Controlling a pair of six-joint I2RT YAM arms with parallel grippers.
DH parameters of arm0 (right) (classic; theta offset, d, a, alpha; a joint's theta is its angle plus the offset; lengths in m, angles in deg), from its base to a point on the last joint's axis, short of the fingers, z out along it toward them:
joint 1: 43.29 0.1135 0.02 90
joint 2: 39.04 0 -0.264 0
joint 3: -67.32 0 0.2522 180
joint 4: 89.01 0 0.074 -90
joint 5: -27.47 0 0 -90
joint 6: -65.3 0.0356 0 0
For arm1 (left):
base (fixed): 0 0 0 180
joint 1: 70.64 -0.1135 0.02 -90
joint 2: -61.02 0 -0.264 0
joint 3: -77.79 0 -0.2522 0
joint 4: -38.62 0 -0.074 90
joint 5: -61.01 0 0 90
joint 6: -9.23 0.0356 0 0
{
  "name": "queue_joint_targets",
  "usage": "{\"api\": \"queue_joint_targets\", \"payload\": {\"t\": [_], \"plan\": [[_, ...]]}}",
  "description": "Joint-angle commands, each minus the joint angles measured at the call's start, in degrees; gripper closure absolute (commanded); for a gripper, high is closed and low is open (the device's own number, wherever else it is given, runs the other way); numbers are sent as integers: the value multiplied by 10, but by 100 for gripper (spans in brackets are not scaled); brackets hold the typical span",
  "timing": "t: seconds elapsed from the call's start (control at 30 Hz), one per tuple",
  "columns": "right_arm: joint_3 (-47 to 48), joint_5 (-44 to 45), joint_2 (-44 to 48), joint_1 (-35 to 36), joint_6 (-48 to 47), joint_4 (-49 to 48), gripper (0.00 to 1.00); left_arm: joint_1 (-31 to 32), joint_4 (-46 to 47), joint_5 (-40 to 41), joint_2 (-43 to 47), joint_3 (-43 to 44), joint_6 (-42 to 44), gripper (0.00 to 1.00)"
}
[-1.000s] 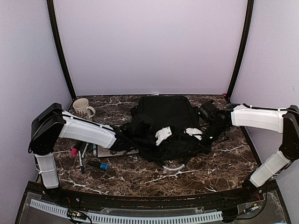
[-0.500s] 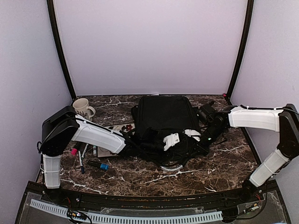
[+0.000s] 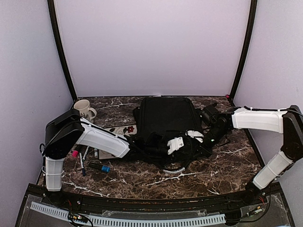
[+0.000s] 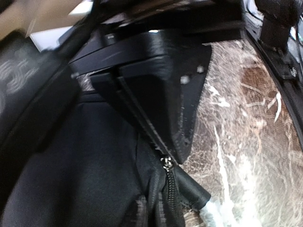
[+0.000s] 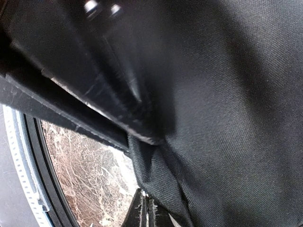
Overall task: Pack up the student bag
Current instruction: Hold the student bag at the center of the board, then zip the student bag into the largest pocket of the bag.
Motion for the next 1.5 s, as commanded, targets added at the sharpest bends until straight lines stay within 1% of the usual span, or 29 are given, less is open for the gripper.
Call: {"api": "queue_joint_targets", "payload": {"t": [0.0,0.17,0.33,0.6,0.67,0.8,0.97,1.17,1.27,1.37,1.47], "plan": [[-1,10,6,-14,3,-16,100,6,-1,17,4,11,12,100],[-19,71,1,-55,-9,3,100,7,-7,27,19,-2,18,100],[-31,90,-6,-108,-27,21,100,8,4,37,34,-23,15,100],[-23,125,-32,-172,-32,5,100,8,7,32,51,-43,11,100],[-13,134,-55,-190,-34,-2,100,8,5,25,58,-48,16,100],[12,137,-82,-227,-38,-5,100,11,10,22,71,-62,20,100],[26,136,-96,-253,-39,-17,100,14,6,14,76,-68,19,100],[18,136,-85,-267,-41,-23,100,17,6,14,77,-77,26,100],[5,144,-72,-278,-42,-29,100,17,10,30,80,-86,45,100],[-2,150,-60,-301,-42,-33,100,17,16,44,82,-94,64,100],[0,149,-64,-326,-46,-34,100,17,21,41,80,-94,69,100]]}}
